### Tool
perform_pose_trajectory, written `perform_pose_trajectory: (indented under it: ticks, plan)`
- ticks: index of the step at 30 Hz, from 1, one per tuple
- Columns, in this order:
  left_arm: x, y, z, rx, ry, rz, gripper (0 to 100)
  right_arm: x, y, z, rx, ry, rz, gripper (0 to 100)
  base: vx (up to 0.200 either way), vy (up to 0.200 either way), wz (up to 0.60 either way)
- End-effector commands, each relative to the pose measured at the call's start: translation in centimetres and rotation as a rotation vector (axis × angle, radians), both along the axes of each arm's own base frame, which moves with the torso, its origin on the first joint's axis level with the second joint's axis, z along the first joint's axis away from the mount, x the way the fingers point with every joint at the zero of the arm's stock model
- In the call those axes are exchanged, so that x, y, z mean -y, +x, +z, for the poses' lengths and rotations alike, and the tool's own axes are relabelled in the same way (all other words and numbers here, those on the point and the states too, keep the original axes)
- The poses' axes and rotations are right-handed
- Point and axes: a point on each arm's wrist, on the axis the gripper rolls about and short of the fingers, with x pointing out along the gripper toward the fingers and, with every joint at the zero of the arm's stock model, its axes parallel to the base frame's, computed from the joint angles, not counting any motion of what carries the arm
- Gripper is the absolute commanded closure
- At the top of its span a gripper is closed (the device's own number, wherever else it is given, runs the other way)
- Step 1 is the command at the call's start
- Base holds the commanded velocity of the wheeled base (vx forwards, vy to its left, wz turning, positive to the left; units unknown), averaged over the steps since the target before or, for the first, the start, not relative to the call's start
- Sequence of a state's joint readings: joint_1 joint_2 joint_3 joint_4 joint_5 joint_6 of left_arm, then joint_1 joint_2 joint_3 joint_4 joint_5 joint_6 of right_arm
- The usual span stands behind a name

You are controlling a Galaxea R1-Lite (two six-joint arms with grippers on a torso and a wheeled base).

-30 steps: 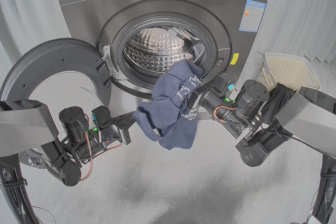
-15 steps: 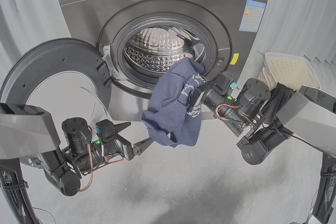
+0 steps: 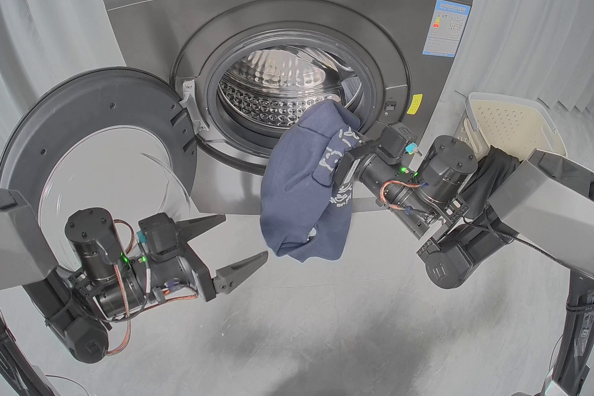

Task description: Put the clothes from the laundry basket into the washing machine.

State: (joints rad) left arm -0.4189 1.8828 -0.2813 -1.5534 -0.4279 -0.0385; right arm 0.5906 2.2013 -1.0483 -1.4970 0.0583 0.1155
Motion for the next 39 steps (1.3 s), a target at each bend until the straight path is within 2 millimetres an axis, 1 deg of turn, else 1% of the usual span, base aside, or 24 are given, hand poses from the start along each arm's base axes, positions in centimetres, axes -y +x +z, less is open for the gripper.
perform_pose_trajectory:
  ticks: [1, 4, 6, 7, 8, 10, 11, 14, 15, 16, 18, 19, 20, 21, 22, 23, 25, 26, 30, 31, 32, 33, 35, 39]
  plan:
    - [-0.9, -2.2, -0.6, -0.016, 0.055, -0.014, 0, -0.2, 0.3, 0.5, 0.010, 0.006, 0.000, 100, 0.000, 0.000, 0.00]
    - [-0.7, -2.0, -0.9, -0.016, 0.066, -0.021, 0, -0.2, 0.3, 0.5, 0.011, 0.007, 0.000, 100, 0.000, 0.000, 0.00]
    - [0.0, -0.9, -0.8, 0.003, 0.057, -0.021, 0, -0.7, 0.0, 0.4, 0.008, 0.005, 0.014, 100, 0.000, 0.000, 0.00]
    - [0.0, -0.8, -0.8, 0.004, 0.055, -0.020, 0, -0.7, 0.0, 0.4, 0.008, 0.005, 0.014, 100, 0.000, 0.000, 0.00]
    - [0.8, 0.2, -0.7, 0.020, 0.041, -0.024, 0, -0.8, -0.1, 0.5, 0.009, 0.005, 0.018, 100, 0.000, 0.000, 0.00]
    - [0.8, 0.2, -0.7, 0.020, 0.041, -0.024, 0, -0.8, -0.1, 0.5, 0.009, 0.005, 0.018, 100, 0.000, 0.000, 0.00]
    - [2.2, 2.4, -0.5, 0.064, 0.022, -0.014, 0, -1.1, -0.3, 0.4, 0.006, 0.004, 0.026, 100, 0.000, 0.000, 0.00]
    - [3.5, 4.2, -1.1, 0.081, 0.015, 0.011, 0, -1.3, -0.5, 0.3, 0.002, 0.005, 0.025, 100, 0.000, 0.000, 0.00]
    - [3.5, 4.2, -1.1, 0.081, 0.015, 0.011, 0, -1.3, -0.5, 0.3, 0.002, 0.005, 0.025, 100, 0.000, 0.000, 0.00]
    - [4.0, 5.2, -1.4, 0.086, 0.011, 0.022, 0, -1.5, -0.6, 0.3, 0.003, 0.006, 0.028, 100, 0.000, 0.000, 0.00]
    - [4.6, 6.0, -1.9, 0.090, 0.007, 0.022, 0, -1.6, -0.6, 0.3, 0.004, 0.005, 0.031, 100, 0.000, 0.000, 0.00]
    - [5.1, 7.0, -2.1, 0.103, 0.001, 0.026, 0, -1.8, -0.8, 0.4, 0.003, 0.006, 0.036, 100, 0.000, 0.000, 0.00]
    - [5.1, 7.1, -2.2, 0.105, -0.001, 0.026, 0, -1.8, -0.9, 0.3, 0.001, 0.005, 0.037, 100, 0.000, 0.000, 0.00]
    - [5.6, 8.0, -2.4, 0.112, -0.008, 0.026, 0, -2.1, -1.1, 0.4, 0.001, 0.005, 0.047, 100, 0.000, 0.000, 0.00]
    - [5.6, 8.0, -2.4, 0.112, -0.008, 0.026, 0, -2.1, -1.1, 0.4, 0.001, 0.005, 0.047, 100, 0.000, 0.000, 0.00]
    - [6.0, 8.8, -2.9, 0.116, -0.013, 0.032, 0, -2.4, -1.4, 0.3, 0.000, 0.005, 0.054, 100, 0.000, 0.000, 0.00]
    - [6.4, 9.3, -3.4, 0.117, -0.013, 0.032, 0, -2.6, -1.6, 0.4, 0.000, 0.007, 0.058, 100, 0.000, 0.000, 0.00]
    - [6.4, 9.3, -3.4, 0.117, -0.013, 0.032, 0, -2.6, -1.6, 0.4, 0.000, 0.007, 0.058, 100, 0.000, 0.000, 0.00]
    - [7.5, 10.6, -3.8, 0.142, -0.028, 0.044, 0, -3.5, -2.3, 0.3, -0.009, 0.007, 0.076, 100, 0.000, 0.000, 0.00]
    - [7.5, 10.6, -3.8, 0.142, -0.028, 0.044, 0, -3.5, -2.3, 0.3, -0.009, 0.007, 0.076, 100, 0.000, 0.000, 0.00]
    - [7.8, 11.3, -4.0, 0.152, -0.034, 0.055, 0, -3.9, -2.7, 0.3, -0.012, 0.005, 0.087, 100, 0.000, 0.000, 0.00]
    - [7.8, 11.3, -4.0, 0.152, -0.034, 0.055, 0, -3.9, -2.7, 0.3, -0.012, 0.005, 0.087, 100, 0.000, 0.000, 0.00]
    - [8.0, 12.3, -4.4, 0.164, -0.040, 0.069, 0, -4.5, -3.3, 0.4, -0.017, 0.009, 0.094, 100, 0.000, 0.000, 0.00]
    - [8.4, 13.2, -5.1, 0.171, -0.044, 0.074, 0, -4.8, -3.8, 0.2, -0.027, 0.003, 0.105, 100, 0.000, 0.000, 0.00]
